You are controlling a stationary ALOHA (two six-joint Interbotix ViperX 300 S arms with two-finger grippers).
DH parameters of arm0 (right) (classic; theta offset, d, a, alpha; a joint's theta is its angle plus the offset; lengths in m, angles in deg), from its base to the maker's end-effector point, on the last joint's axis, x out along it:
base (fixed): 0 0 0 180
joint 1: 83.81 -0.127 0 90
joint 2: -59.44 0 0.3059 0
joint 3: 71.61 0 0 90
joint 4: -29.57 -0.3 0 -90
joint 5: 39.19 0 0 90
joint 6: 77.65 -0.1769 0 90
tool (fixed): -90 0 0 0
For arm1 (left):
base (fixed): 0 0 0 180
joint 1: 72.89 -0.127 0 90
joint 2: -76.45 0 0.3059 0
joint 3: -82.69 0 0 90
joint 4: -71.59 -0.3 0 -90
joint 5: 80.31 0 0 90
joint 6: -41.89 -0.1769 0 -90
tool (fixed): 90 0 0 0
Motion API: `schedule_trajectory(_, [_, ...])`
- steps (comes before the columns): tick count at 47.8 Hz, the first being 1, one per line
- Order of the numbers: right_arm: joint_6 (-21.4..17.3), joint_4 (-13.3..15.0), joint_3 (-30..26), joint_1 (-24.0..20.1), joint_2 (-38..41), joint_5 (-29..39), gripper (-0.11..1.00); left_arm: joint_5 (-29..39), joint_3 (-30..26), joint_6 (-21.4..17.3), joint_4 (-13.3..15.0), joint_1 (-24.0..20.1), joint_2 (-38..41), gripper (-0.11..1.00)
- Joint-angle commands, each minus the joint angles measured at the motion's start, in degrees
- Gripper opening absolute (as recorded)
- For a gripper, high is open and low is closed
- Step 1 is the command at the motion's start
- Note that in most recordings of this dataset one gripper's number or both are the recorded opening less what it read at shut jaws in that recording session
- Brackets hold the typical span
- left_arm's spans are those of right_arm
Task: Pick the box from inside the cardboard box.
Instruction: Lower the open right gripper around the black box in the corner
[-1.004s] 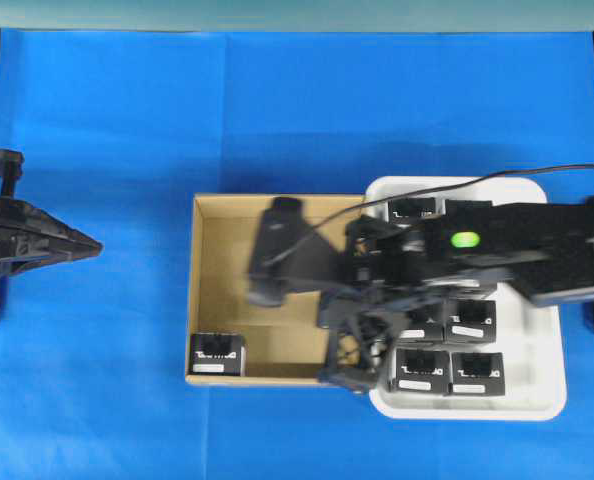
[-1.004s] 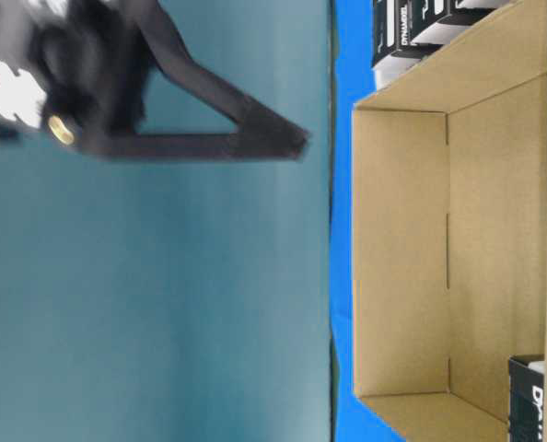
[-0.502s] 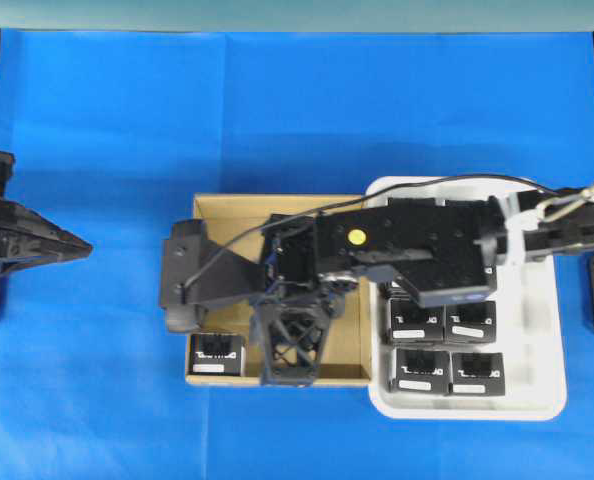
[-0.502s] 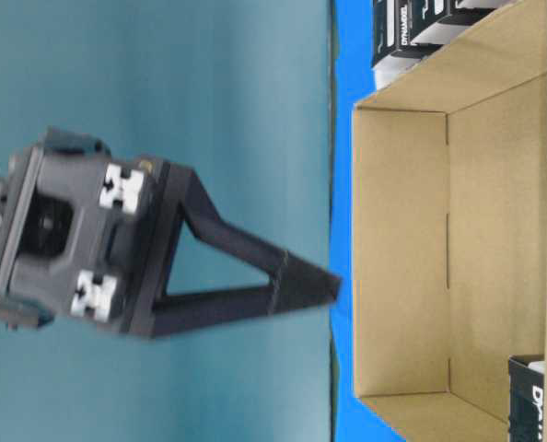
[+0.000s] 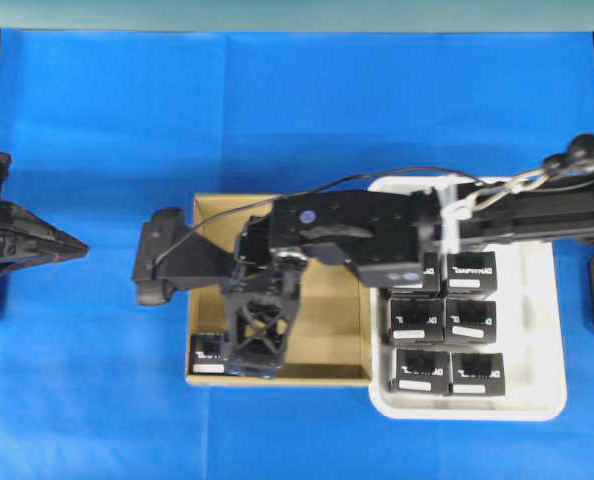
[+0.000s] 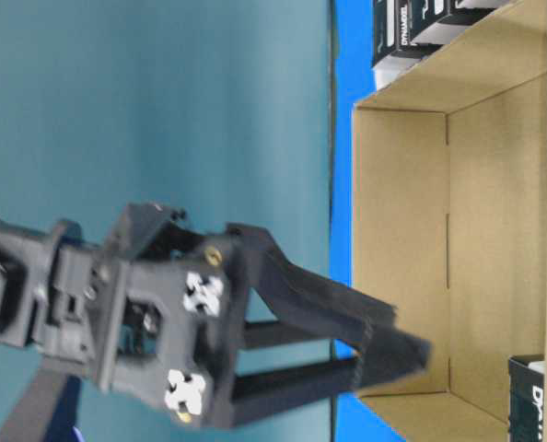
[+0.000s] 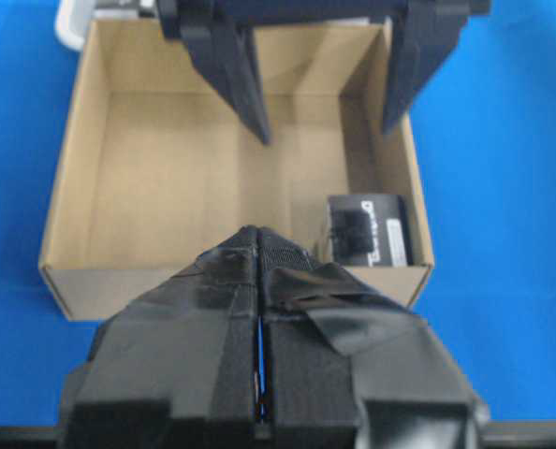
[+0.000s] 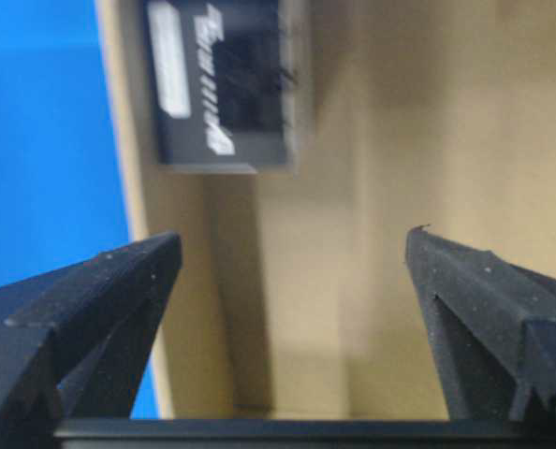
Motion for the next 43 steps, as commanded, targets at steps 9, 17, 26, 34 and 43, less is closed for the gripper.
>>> schedule_trajectory(9, [2.2,-3.6,-4.66,0.35,4.22,-0.44,0.99,-0.26,-0.7,0.18,-0.09,0.09,0.26,-0.05])
schedule_trajectory(17, [2.46,-6.68,-6.42,0.62,6.5,-0.44,0.99,-0.26,-0.7,1.14,-0.09,0.09,0.26,-0.05])
schedule_trajectory(26, [2.9,-8.61,-6.5,1.05,7.91,-1.32,0.99,-0.26,-0.62,1.85,-0.09,0.09,0.26,-0.05])
schedule_trajectory(34, [4.66,-8.7,-6.5,1.14,8.7,-1.32,0.99,-0.26,-0.7,1.85,-0.09,0.09,-0.09,-0.05])
schedule_trajectory(43, [5.1,-8.7,-6.59,1.32,9.32,-1.93,0.99,-0.26,-0.7,1.93,-0.09,0.09,-0.35,-0.05])
